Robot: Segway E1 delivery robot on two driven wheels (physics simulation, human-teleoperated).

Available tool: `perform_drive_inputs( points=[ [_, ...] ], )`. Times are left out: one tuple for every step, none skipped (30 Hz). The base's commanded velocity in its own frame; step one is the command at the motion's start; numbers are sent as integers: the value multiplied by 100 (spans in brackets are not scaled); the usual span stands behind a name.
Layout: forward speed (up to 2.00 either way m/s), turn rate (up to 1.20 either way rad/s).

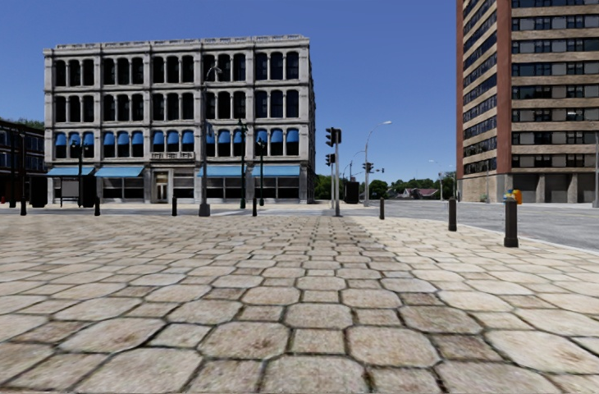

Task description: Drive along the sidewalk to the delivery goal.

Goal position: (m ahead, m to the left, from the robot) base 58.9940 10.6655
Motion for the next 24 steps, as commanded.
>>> perform_drive_inputs(
  points=[
    [200, 0],
    [200, 0],
    [200, 0],
    [200, 0],
    [200, 0],
    [200, 0],
    [200, 0],
    [200, 0],
    [200, 0],
    [200, 0],
    [200, 0],
    [200, 0],
    [200, 0],
    [200, 0],
    [200, 0],
    [200, 0],
    [200, 0],
    [200, 0],
    [200, 0],
    [200, 0],
    [200, 0],
    [200, 0],
    [200, 0],
    [200, 0]
  ],
)
